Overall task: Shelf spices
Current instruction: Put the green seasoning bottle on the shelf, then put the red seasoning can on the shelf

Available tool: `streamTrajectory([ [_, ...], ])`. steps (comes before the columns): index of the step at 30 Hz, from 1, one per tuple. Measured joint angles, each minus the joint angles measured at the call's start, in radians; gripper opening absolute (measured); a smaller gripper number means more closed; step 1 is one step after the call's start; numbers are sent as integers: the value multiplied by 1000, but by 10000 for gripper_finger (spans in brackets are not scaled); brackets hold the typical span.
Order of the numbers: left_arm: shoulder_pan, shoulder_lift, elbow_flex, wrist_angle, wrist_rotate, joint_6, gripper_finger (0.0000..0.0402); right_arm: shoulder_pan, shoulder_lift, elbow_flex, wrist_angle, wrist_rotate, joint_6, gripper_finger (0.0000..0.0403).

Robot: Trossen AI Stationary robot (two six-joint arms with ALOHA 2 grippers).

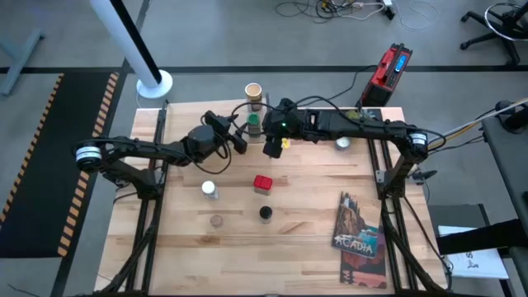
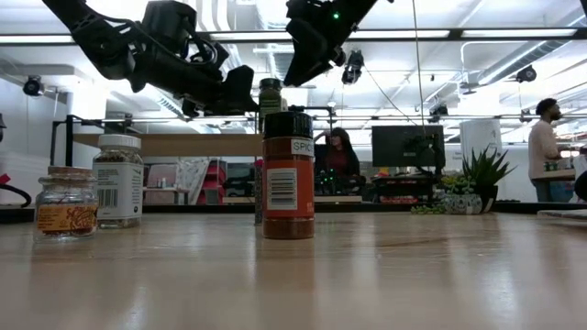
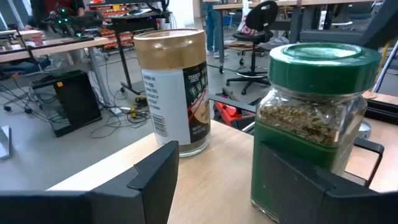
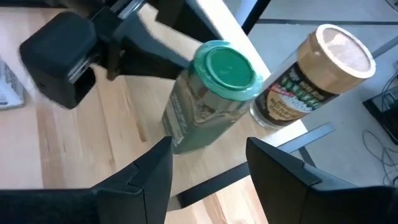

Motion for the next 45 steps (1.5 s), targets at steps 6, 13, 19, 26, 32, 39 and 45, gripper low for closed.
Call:
streamTrajectory([
  [6, -1, 0, 1, -4, 1, -13, 207, 2, 0, 0, -25, 0, 12, 181],
  [13, -1, 0, 8, -9, 1, -18, 207, 9, 0, 0, -37, -1, 32, 181],
  [19, -1, 0, 20, -14, 0, -5, 207, 25, 0, 0, -40, 0, 36, 181],
  [26, -4, -24, 27, -117, -11, 8, 207, 46, -34, 0, -148, 0, 52, 181],
  [32, -11, -105, 27, -238, -6, 8, 207, 81, -80, -6, -191, 1, 71, 181],
  [39, -73, -221, 27, -421, 163, -57, 207, 149, -99, -26, -215, -2, 88, 181],
  [45, -171, -274, 27, -572, 275, -97, 207, 233, -105, -95, -273, -2, 144, 181],
])
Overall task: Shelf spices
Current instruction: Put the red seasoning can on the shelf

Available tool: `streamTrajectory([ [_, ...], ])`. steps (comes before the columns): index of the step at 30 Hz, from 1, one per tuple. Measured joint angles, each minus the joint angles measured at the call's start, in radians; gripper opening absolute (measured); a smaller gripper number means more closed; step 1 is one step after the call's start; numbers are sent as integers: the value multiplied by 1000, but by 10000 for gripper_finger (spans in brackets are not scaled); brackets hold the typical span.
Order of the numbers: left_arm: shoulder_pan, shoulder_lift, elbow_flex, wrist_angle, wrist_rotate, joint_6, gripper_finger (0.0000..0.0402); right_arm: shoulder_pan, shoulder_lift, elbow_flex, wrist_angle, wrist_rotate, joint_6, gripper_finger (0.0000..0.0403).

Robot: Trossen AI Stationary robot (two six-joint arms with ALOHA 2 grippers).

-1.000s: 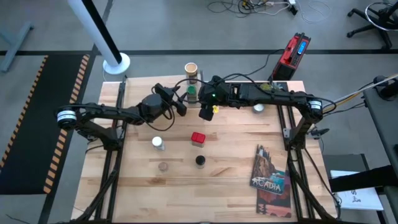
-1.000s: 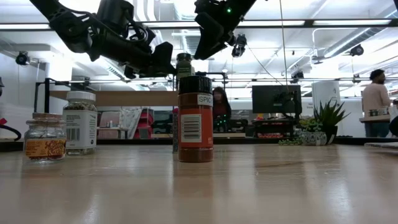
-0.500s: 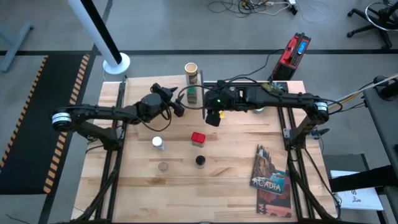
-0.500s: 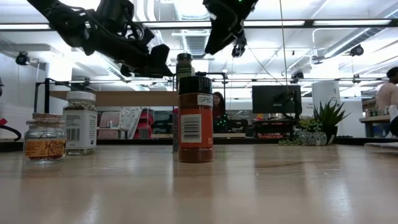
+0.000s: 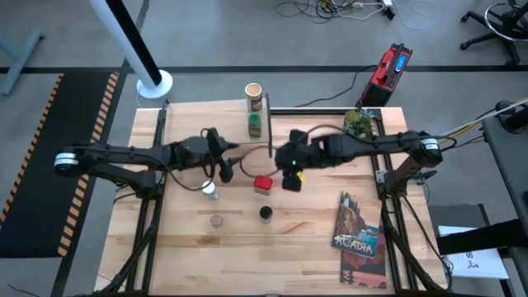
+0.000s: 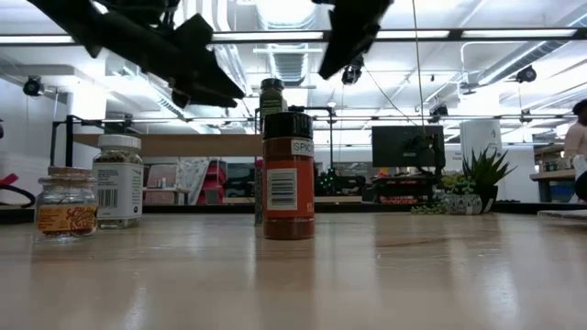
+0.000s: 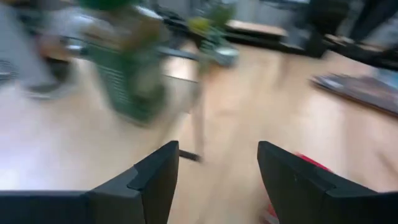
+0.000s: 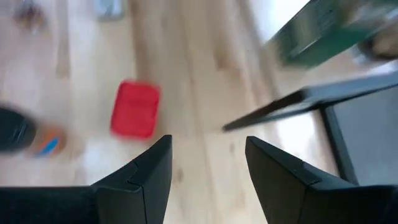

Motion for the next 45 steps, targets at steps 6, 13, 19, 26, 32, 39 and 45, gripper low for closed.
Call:
streamTrajectory([
  [6, -102, 25, 0, -7, 175, 20, 207, 79, -42, -96, 4, 7, 82, 181],
  [13, -175, 143, 31, 56, 197, 16, 207, 129, -87, -209, 123, 79, 159, 181],
  [19, -197, 295, 206, -75, 198, 84, 207, 153, -110, -288, 228, 79, 168, 181],
  [26, -196, 463, 446, -388, 193, 185, 207, 186, -166, -357, 240, 80, 219, 181],
  [32, -190, 564, 567, -509, 189, 268, 209, 237, -225, -465, 306, 106, 285, 181],
  [39, -167, 622, 632, -572, 188, 274, 234, 303, -269, -608, 486, 132, 326, 181],
  [45, -147, 609, 626, -562, 187, 290, 268, 331, -269, -670, 607, 131, 322, 181],
])
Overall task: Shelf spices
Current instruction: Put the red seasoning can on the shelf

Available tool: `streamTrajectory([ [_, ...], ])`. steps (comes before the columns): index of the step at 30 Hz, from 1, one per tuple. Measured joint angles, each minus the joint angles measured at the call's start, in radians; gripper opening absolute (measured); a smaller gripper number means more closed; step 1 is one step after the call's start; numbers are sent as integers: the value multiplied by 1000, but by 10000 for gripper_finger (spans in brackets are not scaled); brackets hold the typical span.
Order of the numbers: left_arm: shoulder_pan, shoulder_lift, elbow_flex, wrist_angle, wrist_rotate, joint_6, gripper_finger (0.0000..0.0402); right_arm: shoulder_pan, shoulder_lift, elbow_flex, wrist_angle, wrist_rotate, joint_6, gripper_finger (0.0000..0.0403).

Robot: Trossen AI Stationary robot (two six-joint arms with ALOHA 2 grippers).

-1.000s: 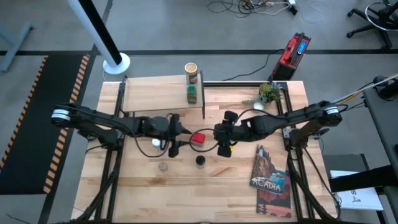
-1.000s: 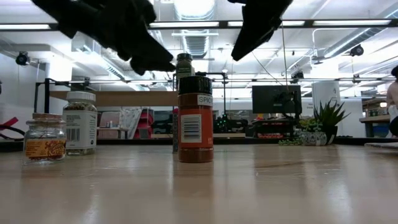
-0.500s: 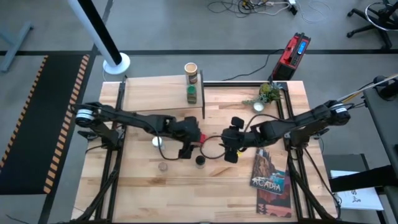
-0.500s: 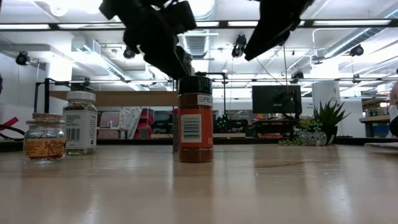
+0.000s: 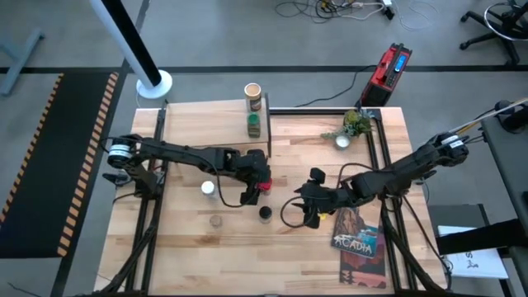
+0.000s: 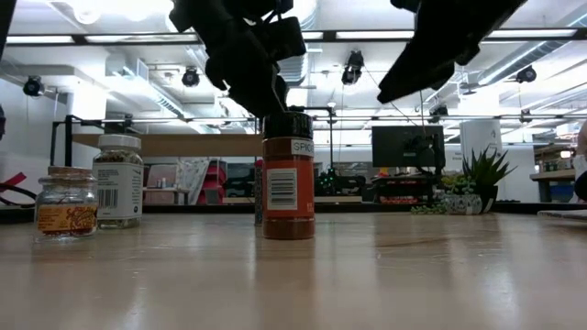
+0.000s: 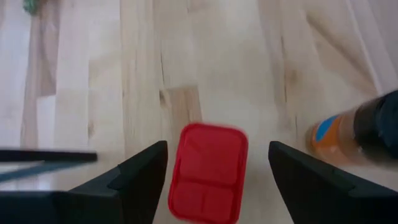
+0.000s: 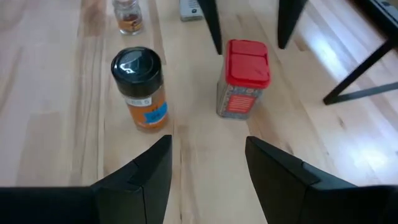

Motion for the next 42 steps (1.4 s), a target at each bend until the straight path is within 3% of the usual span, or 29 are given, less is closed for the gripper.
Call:
streamTrajectory([
  [14, 16, 13, -16, -25, 1, 78, 318, 9, 3, -7, 51, 1, -3, 181],
  [23, 16, 109, -9, -27, 1, 77, 301, 9, 3, -7, 58, 1, -4, 181],
  [42, 11, 173, -7, 21, 3, 29, 235, 9, 3, -7, 47, 1, -5, 181],
])
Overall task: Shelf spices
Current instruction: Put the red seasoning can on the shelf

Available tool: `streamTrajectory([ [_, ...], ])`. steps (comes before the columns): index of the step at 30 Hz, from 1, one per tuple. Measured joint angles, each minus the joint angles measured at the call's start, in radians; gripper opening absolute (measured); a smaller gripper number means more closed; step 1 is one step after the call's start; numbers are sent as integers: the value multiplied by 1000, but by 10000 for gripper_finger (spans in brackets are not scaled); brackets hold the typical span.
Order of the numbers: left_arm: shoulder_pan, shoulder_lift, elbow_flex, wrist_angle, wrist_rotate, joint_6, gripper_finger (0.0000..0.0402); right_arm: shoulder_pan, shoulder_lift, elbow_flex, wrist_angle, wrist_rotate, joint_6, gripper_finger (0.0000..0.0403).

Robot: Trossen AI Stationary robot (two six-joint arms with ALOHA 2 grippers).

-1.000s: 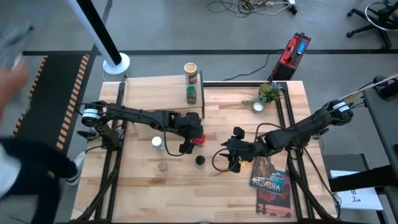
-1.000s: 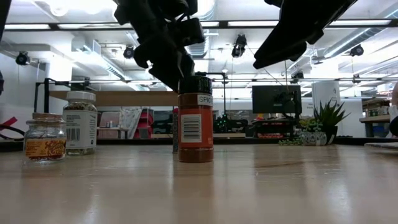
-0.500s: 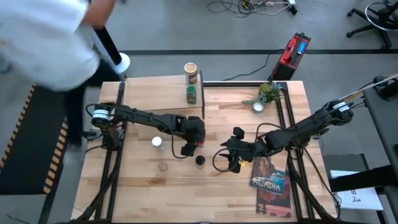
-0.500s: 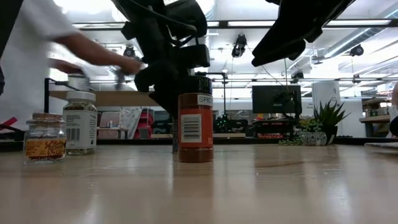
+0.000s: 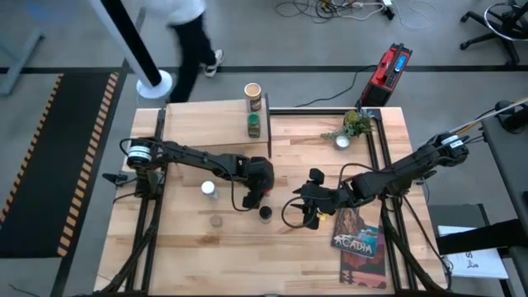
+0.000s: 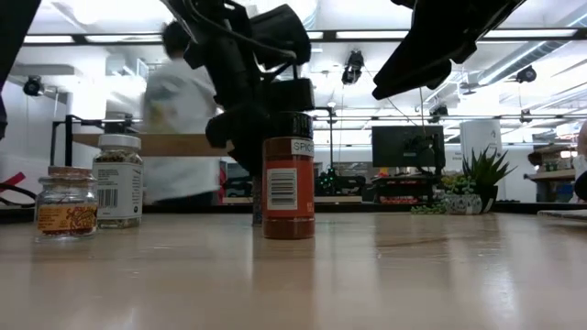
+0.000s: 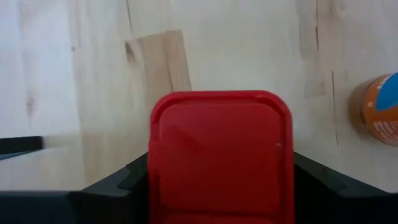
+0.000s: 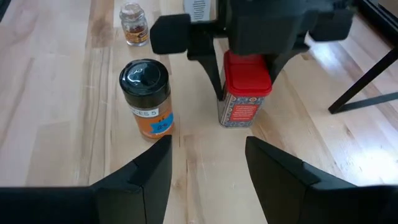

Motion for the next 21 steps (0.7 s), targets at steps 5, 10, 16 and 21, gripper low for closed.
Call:
streamTrajectory([
  [5, -2, 20, 0, 8, 3, -4, 225, 0, 0, 0, -1, 0, -2, 181],
  [10, -2, 18, 0, 8, 3, -7, 204, 0, 0, 0, -1, 0, -9, 181],
  [16, -2, 16, 0, -7, 2, -18, 185, 0, 0, 0, -1, 0, -9, 181],
  [21, -2, 1, 0, -60, 2, -31, 187, 0, 0, 0, -1, 0, -9, 181],
])
